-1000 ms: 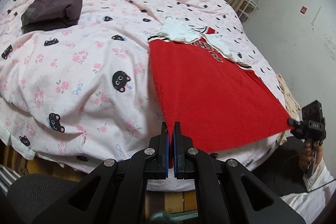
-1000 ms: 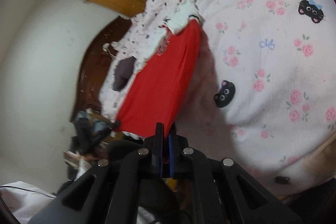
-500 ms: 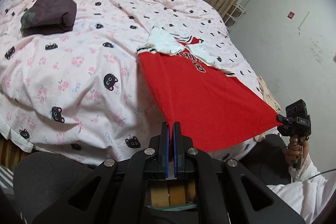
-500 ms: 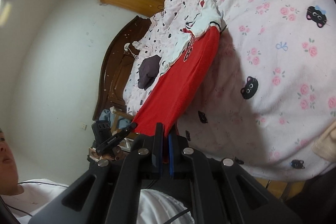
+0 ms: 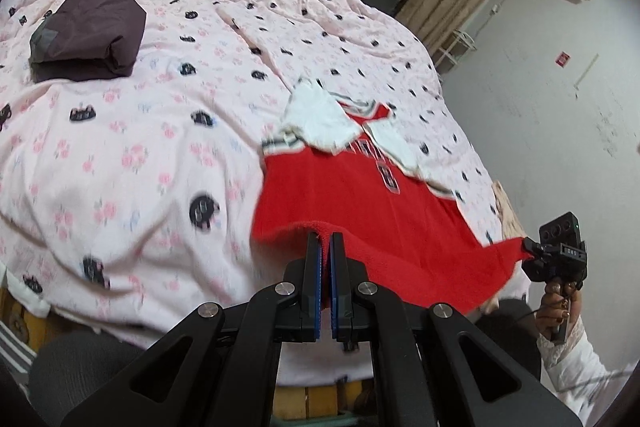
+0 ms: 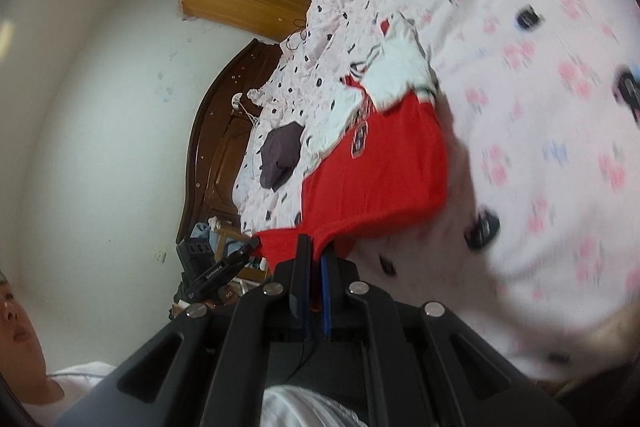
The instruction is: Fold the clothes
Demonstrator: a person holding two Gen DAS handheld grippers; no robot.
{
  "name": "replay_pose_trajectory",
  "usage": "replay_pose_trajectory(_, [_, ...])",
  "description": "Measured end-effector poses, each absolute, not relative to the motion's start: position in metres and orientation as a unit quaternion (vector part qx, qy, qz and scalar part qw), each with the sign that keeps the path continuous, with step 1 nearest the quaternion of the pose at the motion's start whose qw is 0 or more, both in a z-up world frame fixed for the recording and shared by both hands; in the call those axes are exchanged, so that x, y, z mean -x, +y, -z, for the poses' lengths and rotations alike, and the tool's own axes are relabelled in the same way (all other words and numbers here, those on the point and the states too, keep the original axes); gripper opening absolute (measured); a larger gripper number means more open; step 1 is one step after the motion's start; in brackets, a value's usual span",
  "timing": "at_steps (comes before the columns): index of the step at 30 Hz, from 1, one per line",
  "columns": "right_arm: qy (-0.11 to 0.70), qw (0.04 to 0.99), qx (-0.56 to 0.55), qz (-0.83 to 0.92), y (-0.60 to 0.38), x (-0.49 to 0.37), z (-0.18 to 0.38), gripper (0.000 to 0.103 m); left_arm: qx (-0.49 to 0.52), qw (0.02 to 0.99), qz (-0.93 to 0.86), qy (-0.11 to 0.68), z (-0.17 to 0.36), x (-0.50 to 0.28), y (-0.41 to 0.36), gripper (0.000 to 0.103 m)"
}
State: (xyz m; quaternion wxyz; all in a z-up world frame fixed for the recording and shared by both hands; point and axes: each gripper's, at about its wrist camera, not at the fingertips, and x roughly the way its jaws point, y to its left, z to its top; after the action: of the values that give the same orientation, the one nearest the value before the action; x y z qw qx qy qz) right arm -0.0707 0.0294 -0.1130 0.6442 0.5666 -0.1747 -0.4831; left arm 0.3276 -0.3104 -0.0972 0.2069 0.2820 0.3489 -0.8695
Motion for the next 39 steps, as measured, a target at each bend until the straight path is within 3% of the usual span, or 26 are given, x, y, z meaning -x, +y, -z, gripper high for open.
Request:
replay_pose_trajectory(10, [-0.170, 0.610, -0.590, 0.501, -0.047, 0.131, 0.089, 0.005, -0.297, 0.236, 0.856, 0.351, 0.087, -0.272, -0.384, 0.002])
replay_pose_trajectory(22, [-0.157, 0.559, -0.624, 0.523, -0.150, 0.202, 0.100, 0.005, -0.313, 0.250, 0.841, 0.363, 0.102, -0.194, -0.471, 0.002])
replay_pose_trajectory(39, [-0.142, 0.466, -0.677, 0.552, -0.231, 0.271, 0.180, 0.005, -0.316, 0.259, 0.804, 0.433, 0.175, -0.151, -0.535, 0.003])
